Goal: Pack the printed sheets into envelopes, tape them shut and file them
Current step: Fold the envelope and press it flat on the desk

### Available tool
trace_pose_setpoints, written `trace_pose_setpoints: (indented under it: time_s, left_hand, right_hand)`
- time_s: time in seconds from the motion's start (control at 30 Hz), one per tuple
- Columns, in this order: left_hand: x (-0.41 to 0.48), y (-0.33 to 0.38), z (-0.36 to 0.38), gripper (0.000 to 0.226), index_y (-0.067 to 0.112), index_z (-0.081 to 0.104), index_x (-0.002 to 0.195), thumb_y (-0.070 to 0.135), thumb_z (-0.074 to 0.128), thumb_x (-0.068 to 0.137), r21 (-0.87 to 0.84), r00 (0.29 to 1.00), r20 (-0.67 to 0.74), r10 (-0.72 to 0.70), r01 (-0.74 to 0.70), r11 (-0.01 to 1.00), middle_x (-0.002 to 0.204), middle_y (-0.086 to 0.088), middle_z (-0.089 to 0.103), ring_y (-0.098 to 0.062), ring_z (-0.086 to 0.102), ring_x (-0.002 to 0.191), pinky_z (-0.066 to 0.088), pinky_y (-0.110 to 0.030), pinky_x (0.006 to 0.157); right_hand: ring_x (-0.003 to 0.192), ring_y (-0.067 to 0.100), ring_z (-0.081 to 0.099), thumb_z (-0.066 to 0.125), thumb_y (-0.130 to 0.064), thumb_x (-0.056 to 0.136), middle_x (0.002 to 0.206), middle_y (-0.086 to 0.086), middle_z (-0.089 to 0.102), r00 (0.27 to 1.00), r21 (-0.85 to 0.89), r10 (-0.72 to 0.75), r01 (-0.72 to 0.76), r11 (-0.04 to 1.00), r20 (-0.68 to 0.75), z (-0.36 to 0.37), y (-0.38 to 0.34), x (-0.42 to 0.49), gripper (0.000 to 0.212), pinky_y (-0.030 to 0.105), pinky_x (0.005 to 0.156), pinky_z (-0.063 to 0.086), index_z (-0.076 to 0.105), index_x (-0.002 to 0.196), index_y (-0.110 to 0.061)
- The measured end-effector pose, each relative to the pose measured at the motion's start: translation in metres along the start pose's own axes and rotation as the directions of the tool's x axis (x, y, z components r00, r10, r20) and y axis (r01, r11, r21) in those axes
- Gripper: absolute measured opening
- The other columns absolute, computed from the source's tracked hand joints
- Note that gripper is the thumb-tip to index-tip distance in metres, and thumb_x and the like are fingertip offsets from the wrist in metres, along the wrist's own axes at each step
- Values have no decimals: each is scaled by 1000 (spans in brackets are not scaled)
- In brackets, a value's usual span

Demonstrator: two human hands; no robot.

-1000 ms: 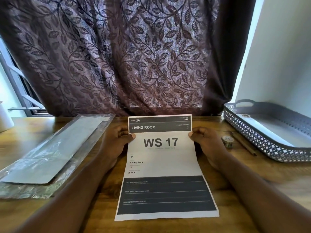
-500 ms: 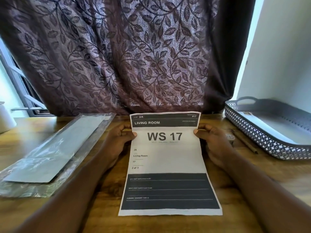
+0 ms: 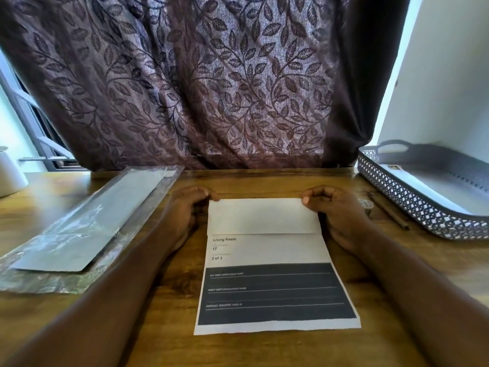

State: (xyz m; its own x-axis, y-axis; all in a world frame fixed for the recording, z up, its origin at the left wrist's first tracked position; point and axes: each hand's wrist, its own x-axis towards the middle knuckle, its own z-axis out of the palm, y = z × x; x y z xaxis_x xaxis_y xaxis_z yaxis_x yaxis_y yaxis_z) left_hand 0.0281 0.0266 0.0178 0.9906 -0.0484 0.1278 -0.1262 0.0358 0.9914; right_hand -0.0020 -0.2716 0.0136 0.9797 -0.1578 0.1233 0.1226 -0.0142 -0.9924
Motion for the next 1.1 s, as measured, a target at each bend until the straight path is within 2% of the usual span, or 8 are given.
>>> trace_pose_setpoints:
  time_s: [0.1, 0.23, 0.33, 0.43, 0.5, 0.57, 0.8, 1.1]
  left_hand:
    - [0, -4, 2, 3, 16, 73, 87, 13, 74, 86, 161, 997, 56, 54, -62, 985, 86, -7, 76, -22, 69, 79, 54, -33, 70]
    - [2, -12, 7, 5, 25, 78, 83, 22, 81, 82, 504, 976, 86, 202, -217, 836, 84, 8, 77, -8, 71, 79, 56, -33, 74]
    - [0, -10, 9, 4, 26, 76, 83, 23, 78, 85, 569, 958, 125, 256, -281, 773, 87, 13, 76, -2, 69, 83, 56, -35, 79]
    - [-6, -3, 15, 1, 24, 74, 88, 23, 73, 89, 600, 927, 161, 338, -364, 712, 91, 14, 73, -1, 66, 89, 50, -25, 80]
    - [-12, 1, 21, 3, 23, 72, 91, 24, 70, 91, 613, 903, 186, 388, -415, 672, 92, 15, 72, 1, 64, 90, 46, -18, 78]
    - [-17, 1, 26, 3, 23, 71, 93, 25, 69, 92, 614, 879, 206, 430, -458, 643, 92, 15, 70, 2, 62, 89, 44, -16, 77]
    - [-19, 0, 28, 4, 23, 70, 94, 24, 66, 93, 598, 865, 225, 448, -486, 638, 93, 14, 69, 1, 62, 91, 51, -26, 81]
    - [-5, -4, 15, 3, 20, 73, 91, 21, 70, 91, 618, 894, 197, 402, -432, 657, 92, 15, 72, -2, 65, 91, 52, -30, 85]
  right_hand:
    - [89, 16, 72, 74, -5, 87, 87, 1, 76, 997, -175, -77, 77, 982, 4, 3, 3, -2, 11, 26, 77, 57, 74, 96, -13]
    - [82, 10, 68, 76, -11, 88, 84, -6, 73, 985, -361, -170, 156, 920, -8, 6, 2, -4, 9, 18, 69, 50, 75, 92, -18]
    - [85, 2, 62, 74, -17, 90, 95, -10, 72, 942, -630, -335, 273, 727, 23, 11, 0, -4, 10, 16, 71, 44, 74, 98, -23]
    - [95, 8, 62, 70, -29, 92, 109, -8, 72, 871, -798, -477, 368, 477, 116, 23, -1, -4, 15, 39, 89, 51, 73, 107, -27]
    - [93, 8, 63, 67, -32, 94, 107, -10, 74, 830, -811, -519, 442, 384, 206, 36, -3, -7, 15, 53, 103, 43, 72, 108, -29]
    - [88, 7, 65, 65, -32, 97, 100, -13, 75, 801, -802, -527, 500, 327, 285, 47, -4, -12, 12, 55, 110, 33, 73, 105, -29]
    - [77, 11, 61, 60, -32, 99, 84, -12, 72, 811, -827, -501, 485, 284, 303, 50, -13, -17, 14, 43, 103, 27, 72, 92, -30]
    - [81, 11, 65, 65, -36, 94, 80, -18, 68, 914, -822, -360, 347, 451, 188, 19, -9, -4, 13, 47, 93, 49, 72, 84, -33]
